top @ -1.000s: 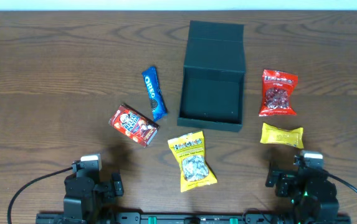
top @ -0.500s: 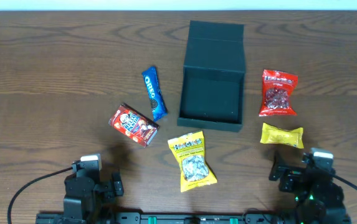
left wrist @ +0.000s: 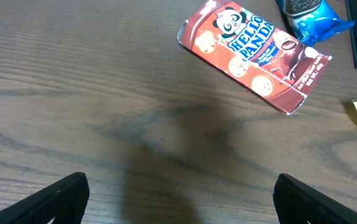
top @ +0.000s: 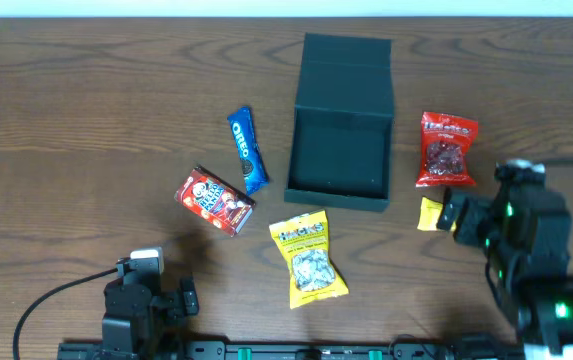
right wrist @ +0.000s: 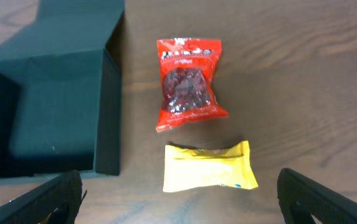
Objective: Pack container
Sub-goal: 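Reach the right gripper to the red Hacks bag and grasp it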
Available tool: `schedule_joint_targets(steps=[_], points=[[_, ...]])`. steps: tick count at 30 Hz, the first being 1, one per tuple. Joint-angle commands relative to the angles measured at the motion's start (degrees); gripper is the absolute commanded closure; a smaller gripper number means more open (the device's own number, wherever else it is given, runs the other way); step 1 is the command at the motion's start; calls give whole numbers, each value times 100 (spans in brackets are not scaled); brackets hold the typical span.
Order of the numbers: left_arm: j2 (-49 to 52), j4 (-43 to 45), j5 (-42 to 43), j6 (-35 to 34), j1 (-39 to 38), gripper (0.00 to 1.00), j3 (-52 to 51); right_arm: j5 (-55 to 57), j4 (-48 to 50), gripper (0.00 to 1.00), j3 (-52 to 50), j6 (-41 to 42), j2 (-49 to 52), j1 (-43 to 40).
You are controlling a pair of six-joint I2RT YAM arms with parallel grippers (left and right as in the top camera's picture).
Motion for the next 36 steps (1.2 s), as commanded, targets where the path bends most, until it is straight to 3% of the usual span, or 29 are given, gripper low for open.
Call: schedule_joint_targets(steps=[1,8,14,17,22,36], points=[[-35,-177,2,76,35,4,-175,-57,-450,1,745,446,686,-52],[-35,-177,2,76,35,5,-175,407,-1314,1,2144,363,2581,-188],[-35,-177,2,76,35,5,-175,-13,-1462,1,2293,361,3679,-960],[-35,-179,2,76,35,5,-175,-205,-1246,1,2312,348,4225,-1213],[-35,-177,2,76,35,4,-175,-994,-544,1,2468,-793,4951,-1252],[-35,-177,2,76,35,5,-175,-1016,81,1,3099,-1060,6524,-1086]])
